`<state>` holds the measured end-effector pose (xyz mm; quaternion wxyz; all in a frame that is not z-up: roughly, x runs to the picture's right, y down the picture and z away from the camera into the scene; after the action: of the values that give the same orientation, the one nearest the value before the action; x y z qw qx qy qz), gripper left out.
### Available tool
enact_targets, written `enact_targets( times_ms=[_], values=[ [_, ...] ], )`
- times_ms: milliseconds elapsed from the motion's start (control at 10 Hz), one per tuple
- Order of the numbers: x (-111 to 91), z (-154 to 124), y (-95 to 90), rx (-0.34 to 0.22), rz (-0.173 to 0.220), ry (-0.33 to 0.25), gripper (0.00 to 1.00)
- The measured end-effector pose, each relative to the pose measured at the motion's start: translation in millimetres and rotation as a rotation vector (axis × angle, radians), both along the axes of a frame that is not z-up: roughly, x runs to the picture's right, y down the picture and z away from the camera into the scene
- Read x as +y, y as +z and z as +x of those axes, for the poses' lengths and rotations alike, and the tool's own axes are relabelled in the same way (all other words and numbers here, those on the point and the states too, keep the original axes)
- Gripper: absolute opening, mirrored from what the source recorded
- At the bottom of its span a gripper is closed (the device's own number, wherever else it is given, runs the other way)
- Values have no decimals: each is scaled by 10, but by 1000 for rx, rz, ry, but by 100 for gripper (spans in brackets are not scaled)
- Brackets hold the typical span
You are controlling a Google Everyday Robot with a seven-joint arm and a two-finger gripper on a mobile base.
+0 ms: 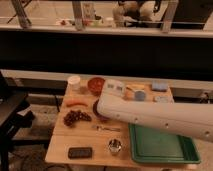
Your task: Wipe purple bowl with brush
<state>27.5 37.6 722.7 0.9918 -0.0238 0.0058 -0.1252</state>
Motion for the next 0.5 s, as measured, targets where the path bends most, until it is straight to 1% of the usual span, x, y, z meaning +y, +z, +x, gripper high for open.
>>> enact_targets(
  times_ms=[200, 500],
  values=[
    [-38, -111, 52, -10, 3, -11, 0],
    [-14, -348, 103, -46, -2, -29, 0]
  ],
)
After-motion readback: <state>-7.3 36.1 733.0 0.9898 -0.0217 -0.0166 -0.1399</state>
